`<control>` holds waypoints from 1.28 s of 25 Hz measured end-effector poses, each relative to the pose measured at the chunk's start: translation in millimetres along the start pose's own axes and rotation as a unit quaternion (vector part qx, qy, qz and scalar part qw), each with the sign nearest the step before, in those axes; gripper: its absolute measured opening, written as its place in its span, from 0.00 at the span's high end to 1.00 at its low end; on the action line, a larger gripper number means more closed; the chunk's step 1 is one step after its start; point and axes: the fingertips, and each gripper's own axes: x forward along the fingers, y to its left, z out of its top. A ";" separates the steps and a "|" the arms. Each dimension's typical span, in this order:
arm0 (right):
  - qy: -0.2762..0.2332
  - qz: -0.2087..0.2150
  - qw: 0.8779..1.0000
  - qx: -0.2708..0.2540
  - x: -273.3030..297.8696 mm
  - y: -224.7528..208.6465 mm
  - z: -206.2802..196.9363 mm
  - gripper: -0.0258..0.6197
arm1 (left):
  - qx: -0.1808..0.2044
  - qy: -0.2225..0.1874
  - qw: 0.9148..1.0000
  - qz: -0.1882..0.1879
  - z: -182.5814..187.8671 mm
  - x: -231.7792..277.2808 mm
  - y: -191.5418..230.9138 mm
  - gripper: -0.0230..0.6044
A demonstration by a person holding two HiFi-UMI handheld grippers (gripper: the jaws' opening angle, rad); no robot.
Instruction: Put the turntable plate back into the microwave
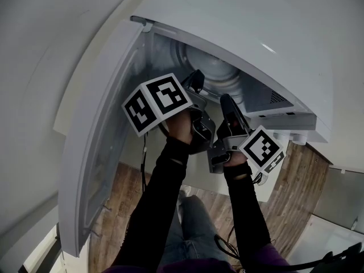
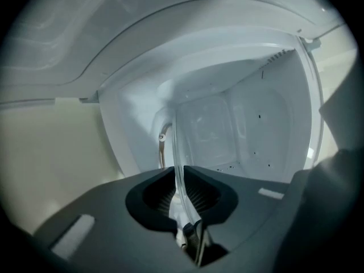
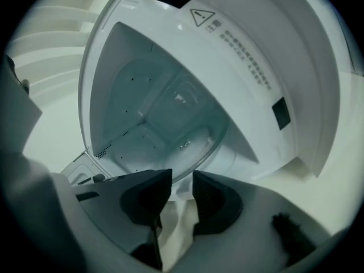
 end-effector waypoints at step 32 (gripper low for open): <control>-0.008 -0.036 0.972 -0.232 8.5 35.1 3.7 0.81 | 0.242 0.114 0.955 0.125 -20.0 -0.3 -2.5 0.74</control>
